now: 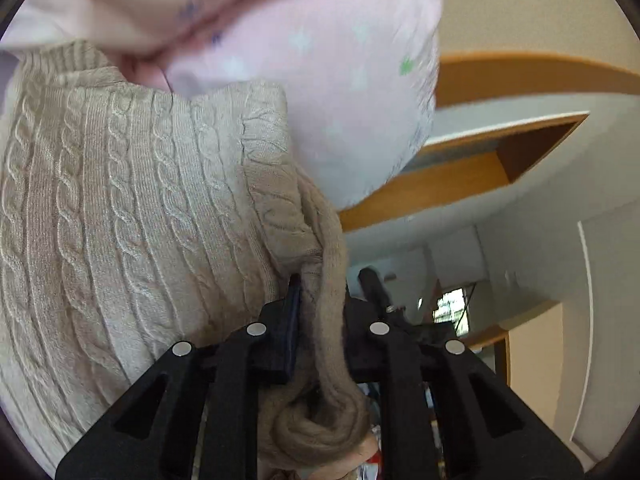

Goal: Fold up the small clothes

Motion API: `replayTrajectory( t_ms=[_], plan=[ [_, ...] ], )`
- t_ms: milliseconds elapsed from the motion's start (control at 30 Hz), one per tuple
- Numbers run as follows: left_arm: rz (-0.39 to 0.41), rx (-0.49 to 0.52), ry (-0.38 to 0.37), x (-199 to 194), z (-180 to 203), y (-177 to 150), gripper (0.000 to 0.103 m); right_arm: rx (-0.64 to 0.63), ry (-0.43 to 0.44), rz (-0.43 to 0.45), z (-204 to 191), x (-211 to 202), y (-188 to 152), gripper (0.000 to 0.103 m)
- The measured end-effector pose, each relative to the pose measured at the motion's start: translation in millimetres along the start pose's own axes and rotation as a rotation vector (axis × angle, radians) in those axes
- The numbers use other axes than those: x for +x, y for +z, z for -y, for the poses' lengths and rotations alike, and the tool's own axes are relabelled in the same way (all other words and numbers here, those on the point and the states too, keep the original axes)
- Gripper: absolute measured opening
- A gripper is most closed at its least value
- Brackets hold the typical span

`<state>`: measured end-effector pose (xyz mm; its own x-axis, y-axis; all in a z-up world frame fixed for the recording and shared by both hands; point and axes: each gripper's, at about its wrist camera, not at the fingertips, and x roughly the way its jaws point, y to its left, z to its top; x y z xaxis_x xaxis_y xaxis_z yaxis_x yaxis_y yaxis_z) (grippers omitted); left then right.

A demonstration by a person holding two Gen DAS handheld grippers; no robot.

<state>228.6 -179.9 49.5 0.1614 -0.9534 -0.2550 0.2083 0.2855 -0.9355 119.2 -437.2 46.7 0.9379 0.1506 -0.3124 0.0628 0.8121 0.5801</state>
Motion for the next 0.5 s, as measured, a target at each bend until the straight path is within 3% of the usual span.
replayTrajectory(
  t_ms=[67, 100, 167, 200, 233, 300, 367, 433, 500],
  plan=[
    [-0.089, -0.016, 0.029, 28.0, -1.8, -6.2, 0.018, 0.017, 0.017, -0.053, 11.5, 5.8, 1.2, 0.097],
    [-0.098, 0.004, -0.024, 26.8, 1.2, -8.7, 0.018, 0.039, 0.039, -0.086, 16.9, 9.2, 1.5, 0.097],
    [-0.056, 0.074, -0.051, 4.1, 13.0, -10.5, 0.033, 0.086, 0.088, -0.164, 23.9, 18.0, -1.3, 0.097],
    [-0.016, 0.110, -0.032, -13.7, 18.5, -11.1, 0.067, 0.102, 0.110, -0.201, 25.7, 21.9, -4.4, 0.097],
    [0.035, 0.142, 0.001, -32.2, 22.2, -12.3, 0.088, 0.109, 0.121, -0.239, 26.0, 26.3, -6.8, 0.097],
    [0.144, 0.218, 0.133, -69.1, 25.7, -13.5, 0.088, 0.107, 0.112, -0.314, 26.5, 34.5, -11.9, 0.097],
    [0.189, 0.242, 0.331, -88.7, 18.9, -8.2, 0.088, 0.119, 0.096, -0.391, 29.7, 44.5, -18.9, 0.097],
    [0.193, 0.215, 0.453, -99.1, 0.5, -5.5, 0.088, 0.162, 0.103, -0.473, 34.3, 55.7, -27.9, 0.097],
    [0.147, 0.147, 0.498, -102.3, -25.4, -4.1, 0.088, 0.185, 0.114, -0.522, 36.6, 62.4, -35.2, 0.097]
  ],
)
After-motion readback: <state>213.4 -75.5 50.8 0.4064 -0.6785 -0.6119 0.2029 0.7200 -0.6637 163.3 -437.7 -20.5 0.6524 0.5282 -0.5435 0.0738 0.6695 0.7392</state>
